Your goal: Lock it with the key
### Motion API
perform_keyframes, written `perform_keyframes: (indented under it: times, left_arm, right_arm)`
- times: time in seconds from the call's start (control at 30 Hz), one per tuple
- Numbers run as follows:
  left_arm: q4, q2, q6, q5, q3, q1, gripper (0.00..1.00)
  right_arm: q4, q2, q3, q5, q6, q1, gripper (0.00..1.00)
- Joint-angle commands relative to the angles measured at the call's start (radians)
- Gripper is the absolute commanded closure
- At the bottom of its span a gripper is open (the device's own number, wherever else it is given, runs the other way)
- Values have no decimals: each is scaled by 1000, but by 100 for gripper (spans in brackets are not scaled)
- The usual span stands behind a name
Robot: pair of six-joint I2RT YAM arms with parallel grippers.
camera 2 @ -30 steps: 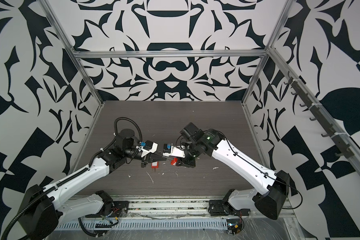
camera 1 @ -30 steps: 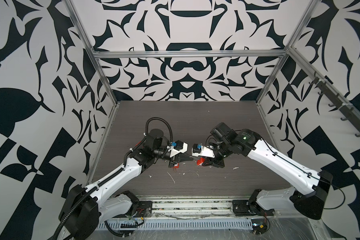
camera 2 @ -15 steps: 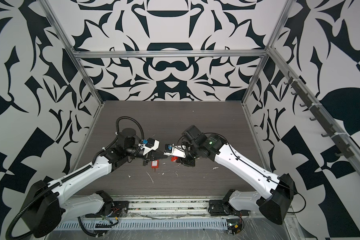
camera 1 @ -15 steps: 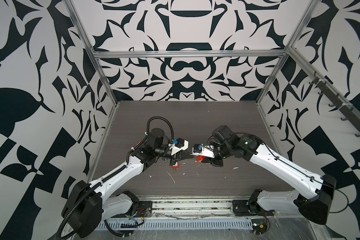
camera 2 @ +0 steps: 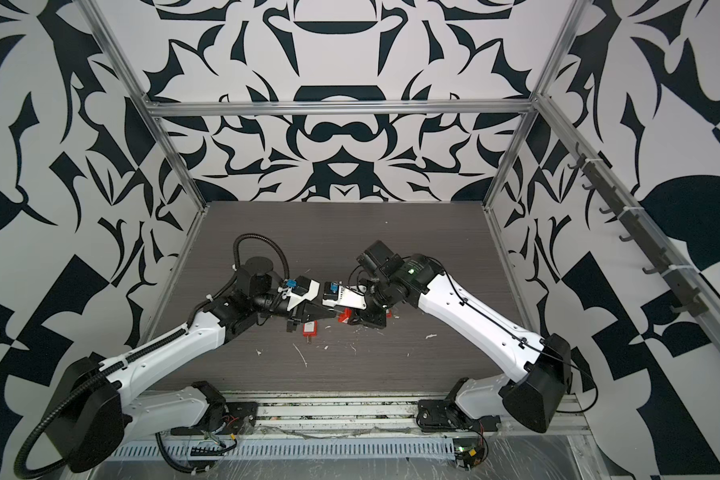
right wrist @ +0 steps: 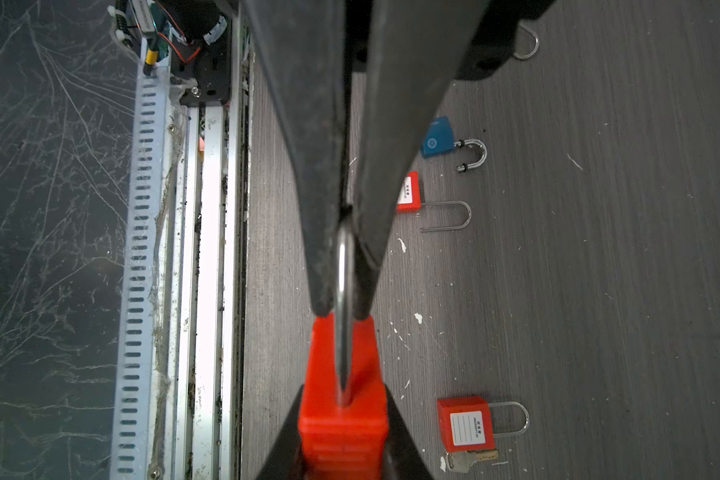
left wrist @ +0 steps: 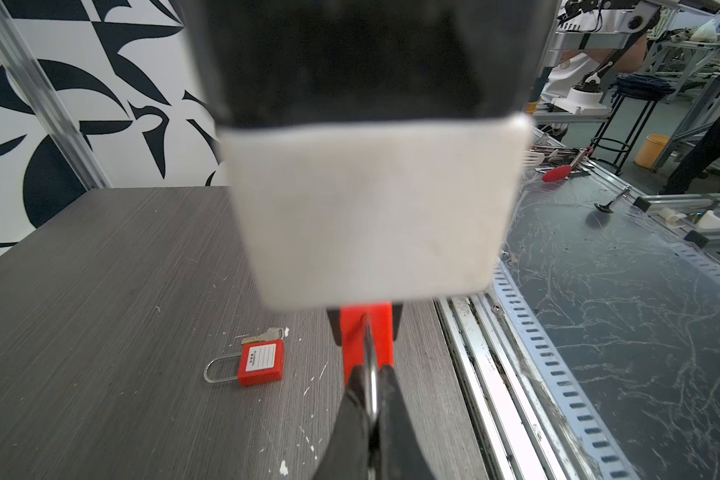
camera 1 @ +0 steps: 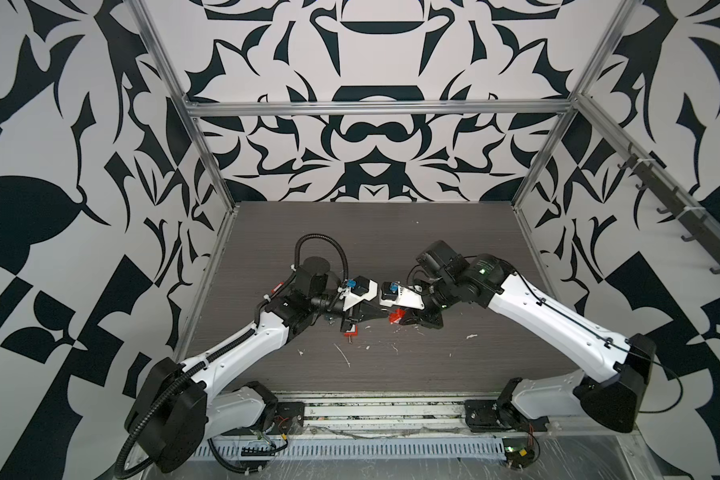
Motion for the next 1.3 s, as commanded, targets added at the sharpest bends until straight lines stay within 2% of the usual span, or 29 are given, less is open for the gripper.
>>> perform_keyframes:
  times: [0.0, 0.1, 0.3, 0.4, 0.57, 0.73, 1.1, 1.27]
  left_arm:
    - [98, 45, -59, 1, -35, -37, 100]
    - [227, 49, -141, 6, -66, -18, 100]
    - [290, 59, -203, 70, -47, 49, 100]
    - [289, 66, -209, 94, -31, 63, 100]
    - [285, 68, -217, 117, -18, 65, 100]
    - [270, 66, -232, 134, -16, 64, 100]
    - [256, 36, -251, 128, -16, 48, 100]
    - [256, 30, -255, 125, -12, 37, 100]
  right_arm:
    - [311, -13, 59, -142, -1, 27, 83]
    - [290, -22, 47, -110, -6, 27, 78]
    - [152, -81, 10, -26, -6, 27, 44]
    - [127, -142, -11, 13, 23, 28, 35]
    - [53, -246, -32, 97, 51, 13, 34]
    - [-73, -265, -38, 231, 42, -27, 35]
    - [-59, -157, -66, 54, 66, -60, 39]
    - [3, -128, -105, 75, 80, -60, 40]
